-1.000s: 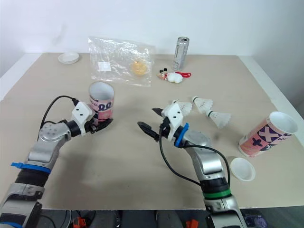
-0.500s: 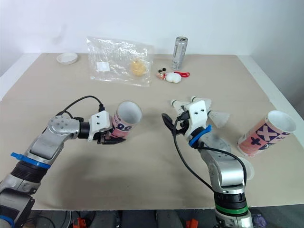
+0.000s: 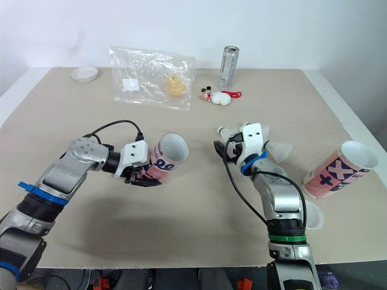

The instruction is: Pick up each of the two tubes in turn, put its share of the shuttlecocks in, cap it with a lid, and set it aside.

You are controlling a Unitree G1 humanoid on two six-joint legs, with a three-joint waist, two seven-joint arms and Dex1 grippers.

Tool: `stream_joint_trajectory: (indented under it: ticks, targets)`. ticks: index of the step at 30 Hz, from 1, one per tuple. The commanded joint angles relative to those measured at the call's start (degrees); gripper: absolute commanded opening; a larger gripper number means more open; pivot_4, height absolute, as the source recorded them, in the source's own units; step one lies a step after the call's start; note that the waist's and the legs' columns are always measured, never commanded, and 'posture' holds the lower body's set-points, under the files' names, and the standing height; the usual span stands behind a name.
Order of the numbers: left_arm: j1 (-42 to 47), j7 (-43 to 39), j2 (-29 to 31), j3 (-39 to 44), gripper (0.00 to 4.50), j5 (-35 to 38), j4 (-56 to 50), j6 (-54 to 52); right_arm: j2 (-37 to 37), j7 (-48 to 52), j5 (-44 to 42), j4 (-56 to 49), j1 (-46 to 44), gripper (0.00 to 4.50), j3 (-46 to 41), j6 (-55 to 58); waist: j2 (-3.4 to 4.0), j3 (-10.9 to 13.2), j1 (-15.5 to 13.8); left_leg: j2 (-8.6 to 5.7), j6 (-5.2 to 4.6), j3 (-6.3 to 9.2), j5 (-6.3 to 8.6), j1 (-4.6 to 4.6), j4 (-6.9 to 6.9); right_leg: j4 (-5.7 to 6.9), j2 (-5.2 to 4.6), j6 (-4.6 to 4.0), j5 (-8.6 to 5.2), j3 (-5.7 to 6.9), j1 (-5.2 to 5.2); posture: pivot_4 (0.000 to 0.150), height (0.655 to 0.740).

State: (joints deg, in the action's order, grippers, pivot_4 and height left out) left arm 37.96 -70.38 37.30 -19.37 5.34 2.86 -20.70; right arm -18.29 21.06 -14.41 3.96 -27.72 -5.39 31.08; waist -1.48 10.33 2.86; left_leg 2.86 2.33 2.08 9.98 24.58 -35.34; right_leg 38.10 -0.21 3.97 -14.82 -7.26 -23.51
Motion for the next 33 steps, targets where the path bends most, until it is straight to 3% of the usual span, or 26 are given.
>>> stream_joint_trajectory:
  ticks: [1,2,4,6,9,10,12,13,20,28,33]
  targets:
    - [0.8,0.1,0.2,0.6,2.93,0.0,-2.3,-0.4,0.3,1.0,-0.4,3.0,-3.2,4.5,-0.8,-3.2,0.0,0.0,0.0,0.0,0.0,0.0,0.0,-0.01,0.0,0.0,0.0,0.0,0.0,0.0,0.0,0.15,0.74]
    - [0.8,0.2,0.2,0.6,2.93,-0.1,-2.4,-0.5,0.4,1.3,-0.3,4.1,-3.8,4.5,-0.6,-3.8,0.0,0.0,0.0,0.0,0.0,0.0,0.0,-0.01,0.0,0.01,0.01,0.0,0.0,0.0,0.0,0.15,0.74]
    - [0.7,0.4,0.2,0.7,2.9,-0.2,-2.5,-0.5,0.5,1.6,-0.1,6.4,-5.1,4.0,-0.6,-4.9,0.01,0.0,0.1,0.0,0.0,0.0,0.0,-0.01,0.0,0.02,0.01,0.0,0.0,0.0,0.0,0.15,0.74]
    - [0.5,0.7,0.2,0.8,2.9,-0.3,-2.4,-0.5,0.4,2.4,0.4,8.8,-6.4,3.22,-0.1,-6.3,0.01,0.0,0.1,0.0,0.0,0.0,0.0,-0.01,-0.01,0.02,0.0,0.01,0.0,0.0,0.0,0.15,0.74]
    - [0.1,1.1,0.3,0.9,2.9,-0.6,-2.2,-0.4,0.4,3.4,0.8,11.3,-7.8,1.63,0.4,-7.7,0.01,0.0,0.1,0.0,0.0,0.0,0.0,-0.01,-0.01,0.01,0.01,0.0,0.0,0.0,0.0,0.15,0.74]
    - [0.0,1.2,0.3,0.9,2.9,-0.7,-2.2,-0.4,0.5,3.5,0.8,12.0,-8.2,1.41,0.4,-8.0,0.01,0.0,0.1,0.0,0.0,0.0,0.0,-0.01,-0.01,0.01,0.01,0.0,0.0,0.0,0.0,0.15,0.74]
    - [-0.1,1.3,0.3,1.0,2.9,-0.6,-2.1,-0.5,0.5,3.8,0.9,13.2,-8.8,0.2,0.4,-8.6,0.01,0.0,0.1,0.0,0.0,0.0,0.0,-0.01,-0.01,0.02,0.01,0.0,0.01,0.0,0.0,0.15,0.74]
    - [-0.2,1.5,0.2,1.1,2.9,-0.6,-2.0,-0.5,0.5,4.0,1.1,13.8,-9.1,0.03,0.5,-9.1,0.01,0.0,0.1,0.0,0.0,0.0,0.0,-0.01,-0.01,0.02,0.01,0.0,0.01,0.0,0.0,0.15,0.74]
    - [0.8,2.6,-0.6,1.3,2.9,-0.4,-0.4,-0.8,-2.5,9.1,3.8,11.1,-8.7,0.03,3.4,-15.1,0.03,0.0,0.1,0.0,0.0,0.0,0.0,-0.01,-0.03,0.04,0.01,0.01,0.01,0.0,0.01,0.15,0.74]
    - [2.9,1.5,-0.6,1.4,2.9,0.2,3.5,-1.1,-20.7,33.7,3.6,-8.0,-8.9,0.03,6.7,-38.4,0.27,0.2,-0.1,-0.03,-0.05,0.03,0.03,0.02,-0.05,0.03,0.0,0.09,-0.05,0.03,0.02,0.15,0.74]
    - [4.9,0.5,-1.4,1.2,2.9,0.6,5.7,-2.2,-24.4,40.4,2.9,-10.9,-10.3,0.03,8.5,-44.6,0.25,0.2,0.1,-0.02,-0.05,0.03,0.03,-0.08,-0.09,0.04,0.0,0.06,-0.02,0.02,0.09,0.15,0.74]
